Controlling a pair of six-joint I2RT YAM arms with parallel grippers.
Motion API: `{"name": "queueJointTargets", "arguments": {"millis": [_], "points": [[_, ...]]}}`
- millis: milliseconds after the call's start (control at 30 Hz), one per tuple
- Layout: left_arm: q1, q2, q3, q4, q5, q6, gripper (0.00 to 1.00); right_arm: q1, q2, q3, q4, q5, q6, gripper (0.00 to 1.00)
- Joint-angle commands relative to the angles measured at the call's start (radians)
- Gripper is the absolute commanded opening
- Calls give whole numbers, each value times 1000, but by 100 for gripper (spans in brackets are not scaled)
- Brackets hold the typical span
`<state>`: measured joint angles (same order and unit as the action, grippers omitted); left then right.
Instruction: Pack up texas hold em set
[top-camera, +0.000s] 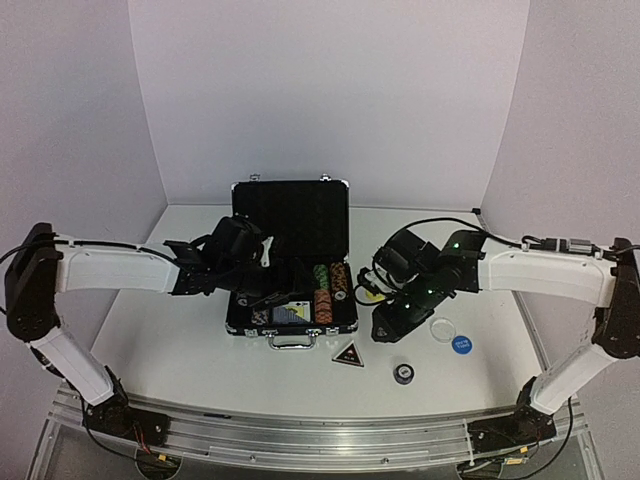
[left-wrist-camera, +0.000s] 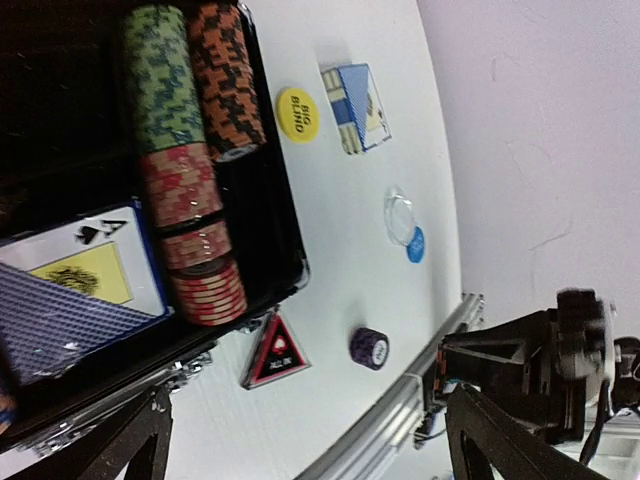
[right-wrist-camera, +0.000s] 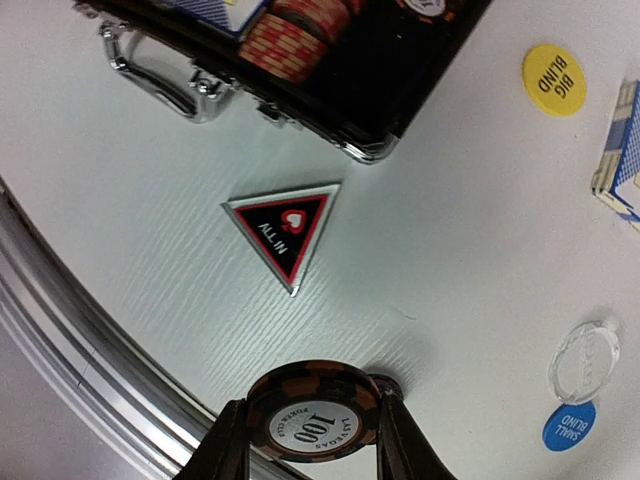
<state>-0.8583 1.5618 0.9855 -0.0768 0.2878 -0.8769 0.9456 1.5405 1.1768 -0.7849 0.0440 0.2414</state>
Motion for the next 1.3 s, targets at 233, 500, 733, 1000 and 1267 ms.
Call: {"name": "queueJointTargets", "arguments": {"millis": [233, 500, 733, 1000, 1267], "points": [[-16, 340, -4, 833, 705, -493, 83, 37, -45, 70, -30, -174, -220, 0], [-62, 435, 51, 917, 773, -547, 78, 45, -21, 78, -60, -161, -233, 0], [-88, 467, 92, 860, 806, -529, 71, 54, -6, 83, -66, -131, -233, 0], [-102, 501, 131, 791, 828, -496, 65, 64, -2, 91, -70, -121, -233, 0], [-115, 521, 159, 789, 854, -481, 54, 68, 2, 94, -71, -114, -233, 0]]}}
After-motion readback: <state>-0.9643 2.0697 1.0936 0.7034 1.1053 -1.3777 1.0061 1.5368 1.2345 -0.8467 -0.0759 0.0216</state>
